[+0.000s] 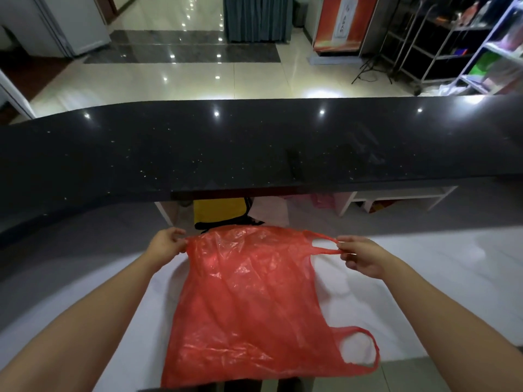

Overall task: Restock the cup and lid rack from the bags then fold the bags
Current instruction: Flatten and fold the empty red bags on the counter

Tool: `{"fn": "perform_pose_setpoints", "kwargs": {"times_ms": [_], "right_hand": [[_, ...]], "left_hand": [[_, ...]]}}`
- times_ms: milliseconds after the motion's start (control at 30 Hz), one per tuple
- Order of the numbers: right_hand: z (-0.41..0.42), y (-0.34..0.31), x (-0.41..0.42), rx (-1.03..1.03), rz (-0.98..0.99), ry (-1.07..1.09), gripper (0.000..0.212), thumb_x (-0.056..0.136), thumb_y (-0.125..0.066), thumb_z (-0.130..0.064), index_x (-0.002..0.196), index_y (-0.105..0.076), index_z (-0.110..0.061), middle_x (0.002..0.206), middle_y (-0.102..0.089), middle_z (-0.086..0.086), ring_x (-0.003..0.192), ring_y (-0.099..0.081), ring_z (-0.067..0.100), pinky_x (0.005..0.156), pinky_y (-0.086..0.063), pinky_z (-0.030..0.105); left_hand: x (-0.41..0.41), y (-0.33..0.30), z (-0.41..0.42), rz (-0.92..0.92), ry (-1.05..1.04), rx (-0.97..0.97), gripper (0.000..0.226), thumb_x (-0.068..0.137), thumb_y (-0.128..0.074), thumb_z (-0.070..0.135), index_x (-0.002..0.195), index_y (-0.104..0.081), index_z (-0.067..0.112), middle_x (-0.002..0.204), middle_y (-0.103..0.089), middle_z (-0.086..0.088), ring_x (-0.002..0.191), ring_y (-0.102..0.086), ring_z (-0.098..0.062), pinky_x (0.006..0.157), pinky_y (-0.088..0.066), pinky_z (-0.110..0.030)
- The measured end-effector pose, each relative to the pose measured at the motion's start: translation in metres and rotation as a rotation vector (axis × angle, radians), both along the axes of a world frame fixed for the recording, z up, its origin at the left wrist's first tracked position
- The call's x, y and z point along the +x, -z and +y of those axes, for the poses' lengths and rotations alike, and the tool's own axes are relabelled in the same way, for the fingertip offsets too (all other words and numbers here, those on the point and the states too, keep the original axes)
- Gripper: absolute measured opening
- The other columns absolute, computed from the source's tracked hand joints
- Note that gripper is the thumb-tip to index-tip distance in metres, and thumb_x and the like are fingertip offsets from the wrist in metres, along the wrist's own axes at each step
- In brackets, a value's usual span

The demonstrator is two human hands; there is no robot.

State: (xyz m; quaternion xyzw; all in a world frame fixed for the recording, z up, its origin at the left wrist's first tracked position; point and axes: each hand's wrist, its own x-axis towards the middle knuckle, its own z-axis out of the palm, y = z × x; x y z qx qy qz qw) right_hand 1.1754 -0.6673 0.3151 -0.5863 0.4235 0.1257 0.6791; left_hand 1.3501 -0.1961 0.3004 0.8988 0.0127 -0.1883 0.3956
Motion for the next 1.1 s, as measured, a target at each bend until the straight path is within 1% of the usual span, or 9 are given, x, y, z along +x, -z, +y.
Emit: {"fn": "perform_pose_setpoints", "kwargs": {"times_ms": [100, 267, 467, 567, 633, 700, 867, 1033, 1100], "right_hand": [[-0.01, 0.004, 0.002, -0.102, -0.053, 0.18, 0.016, 0.096, -0.053, 0.01, 0.11, -0.058, 0.004, 0.071, -0.05, 0.011, 0.046, -0.045, 0.011, 0.036, -0.032, 0.018], [-0.02, 0.013, -0.002, -0.16, -0.06, 0.356, 0.017, 0.096, -0.05, 0.012, 0.109, -0.057, 0.003, 0.072, -0.049, 0.012, 0.056, -0.041, 0.018, 0.034, -0.033, 0.016], [-0.008, 0.015, 0.007, -0.189, -0.093, 0.406, 0.015, 0.098, -0.056, -0.002, 0.112, -0.06, -0.001, 0.084, -0.061, 0.016, 0.071, -0.061, 0.024, 0.058, -0.058, 0.025], [-0.001, 0.003, 0.008, -0.711, 0.02, 0.184, 0.016, 0.1, -0.058, -0.021, 0.105, -0.066, -0.009, 0.093, -0.063, 0.008, 0.089, -0.06, 0.029, 0.079, -0.051, 0.04], [0.016, -0.011, 0.012, -0.899, -0.086, 0.026, 0.026, 0.102, -0.053, -0.026, 0.083, -0.062, -0.01, 0.077, -0.06, 0.007, 0.08, -0.056, 0.031, 0.064, -0.04, 0.036], [0.046, -0.027, 0.026, -0.916, -0.215, -0.171, 0.031, 0.103, -0.051, -0.023, 0.076, -0.061, -0.012, 0.071, -0.06, 0.006, 0.074, -0.054, 0.028, 0.058, -0.037, 0.033], [0.144, -0.055, 0.072, -0.922, -0.438, -0.778, 0.021, 0.099, -0.06, -0.025, 0.111, -0.075, -0.015, 0.113, -0.071, 0.001, 0.104, -0.064, 0.018, 0.088, -0.047, 0.029], [0.211, -0.058, 0.106, -0.852, -0.455, -0.876, 0.052, 0.092, -0.069, -0.042, 0.137, -0.06, -0.018, 0.135, -0.063, 0.002, 0.124, -0.058, 0.018, 0.104, -0.045, 0.03], [0.217, -0.057, 0.113, -0.857, -0.42, -0.858, 0.049, 0.092, -0.069, -0.042, 0.135, -0.062, -0.02, 0.133, -0.064, 0.0, 0.123, -0.058, 0.019, 0.105, -0.047, 0.036]], "left_hand": [[0.005, -0.002, 0.023, -0.067, -0.032, 0.162, 0.005, 0.09, -0.072, 0.008, 0.095, -0.074, 0.007, 0.078, -0.074, -0.009, 0.079, -0.071, -0.025, 0.074, -0.056, -0.035], [0.005, -0.003, 0.058, -0.085, -0.003, 0.238, 0.002, 0.089, -0.075, 0.011, 0.09, -0.076, 0.012, 0.075, -0.074, -0.005, 0.076, -0.071, -0.022, 0.078, -0.056, -0.034], [0.0, 0.011, 0.054, -0.066, -0.153, 0.068, 0.007, 0.094, -0.068, 0.011, 0.097, -0.074, 0.008, 0.089, -0.072, -0.01, 0.081, -0.064, -0.023, 0.079, -0.053, -0.039], [-0.001, 0.01, 0.044, -0.042, -0.21, -0.047, 0.011, 0.096, -0.065, 0.011, 0.102, -0.074, 0.006, 0.089, -0.072, -0.008, 0.085, -0.067, -0.025, 0.074, -0.052, -0.036], [-0.002, 0.004, 0.031, -0.071, -0.173, -0.082, 0.007, 0.096, -0.067, 0.013, 0.095, -0.074, 0.012, 0.085, -0.072, -0.004, 0.083, -0.068, -0.022, 0.068, -0.05, -0.03], [-0.001, -0.003, 0.013, -0.092, -0.122, -0.116, 0.006, 0.094, -0.07, 0.015, 0.09, -0.074, 0.016, 0.085, -0.073, -0.003, 0.083, -0.068, -0.02, 0.069, -0.051, -0.029], [-0.004, -0.024, -0.037, -0.113, 0.032, -0.149, 0.004, 0.092, -0.074, 0.022, 0.091, -0.077, 0.019, 0.087, -0.074, 0.005, 0.082, -0.066, -0.009, 0.07, -0.049, -0.023], [-0.011, -0.05, -0.073, -0.116, 0.197, -0.22, 0.007, 0.094, -0.071, 0.024, 0.097, -0.077, 0.02, 0.089, -0.074, 0.006, 0.078, -0.068, -0.004, 0.067, -0.054, -0.016], [-0.014, -0.055, -0.078, -0.1, 0.235, -0.236, 0.011, 0.096, -0.069, 0.028, 0.101, -0.077, 0.023, 0.091, -0.075, 0.01, 0.08, -0.069, -0.001, 0.066, -0.053, -0.013]]}}
